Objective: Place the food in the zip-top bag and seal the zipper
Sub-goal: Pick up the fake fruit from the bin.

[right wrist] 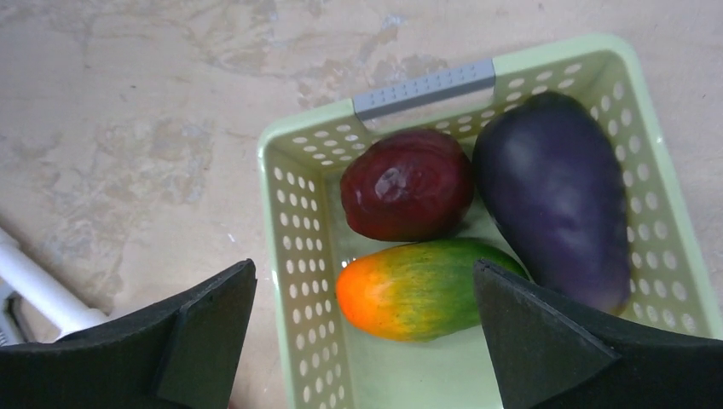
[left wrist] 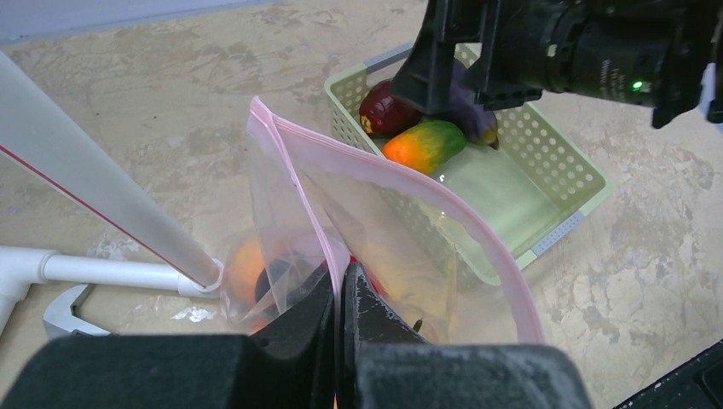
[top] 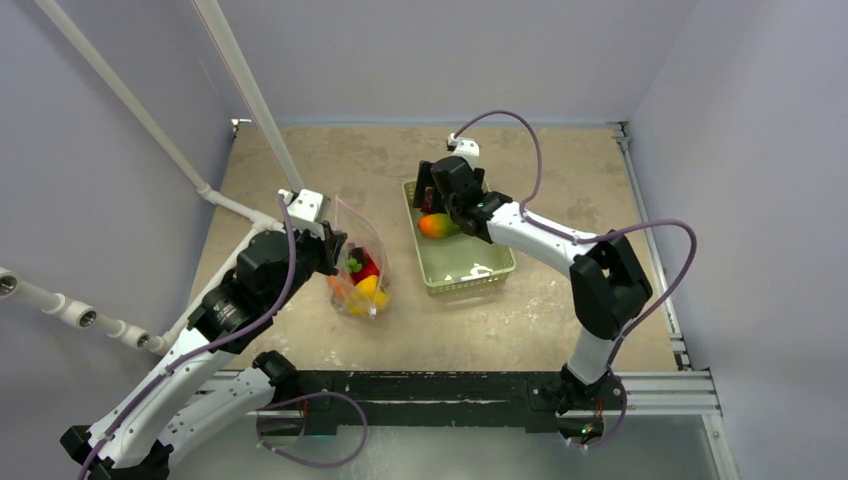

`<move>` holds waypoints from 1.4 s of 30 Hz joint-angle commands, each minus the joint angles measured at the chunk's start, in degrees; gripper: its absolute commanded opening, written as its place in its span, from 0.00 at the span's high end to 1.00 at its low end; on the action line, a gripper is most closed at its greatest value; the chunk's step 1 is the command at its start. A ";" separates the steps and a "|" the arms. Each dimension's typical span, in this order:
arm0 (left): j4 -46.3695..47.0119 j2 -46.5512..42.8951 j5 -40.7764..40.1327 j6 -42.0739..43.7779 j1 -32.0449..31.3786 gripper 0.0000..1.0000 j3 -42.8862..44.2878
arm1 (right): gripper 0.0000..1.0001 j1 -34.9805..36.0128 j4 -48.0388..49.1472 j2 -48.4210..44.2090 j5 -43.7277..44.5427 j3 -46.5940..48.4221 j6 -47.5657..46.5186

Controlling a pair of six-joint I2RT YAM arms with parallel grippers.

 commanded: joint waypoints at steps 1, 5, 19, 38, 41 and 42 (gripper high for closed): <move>2.55 -0.53 -0.68 0.66 0.05 1.00 0.12 | 0.01 -0.86 2.70 2.33 -0.09 3.14 3.85; 2.60 -0.58 -0.59 0.68 0.03 1.00 0.13 | 0.01 -1.50 2.04 5.28 1.03 5.01 5.98; 2.51 -0.40 -0.68 0.74 0.05 1.00 0.21 | 0.01 -4.27 2.00 11.96 -0.23 9.82 9.89; 2.31 -0.15 -1.03 0.74 0.06 1.00 0.26 | 0.06 -5.26 2.41 18.54 -0.04 12.50 13.17; 2.34 -0.05 -1.10 0.75 0.09 1.00 0.21 | 0.07 -5.35 2.54 19.15 -0.44 13.16 13.18; 2.31 -0.05 -1.11 0.77 0.03 1.00 0.24 | 0.07 -5.36 2.60 19.26 -0.67 13.20 13.17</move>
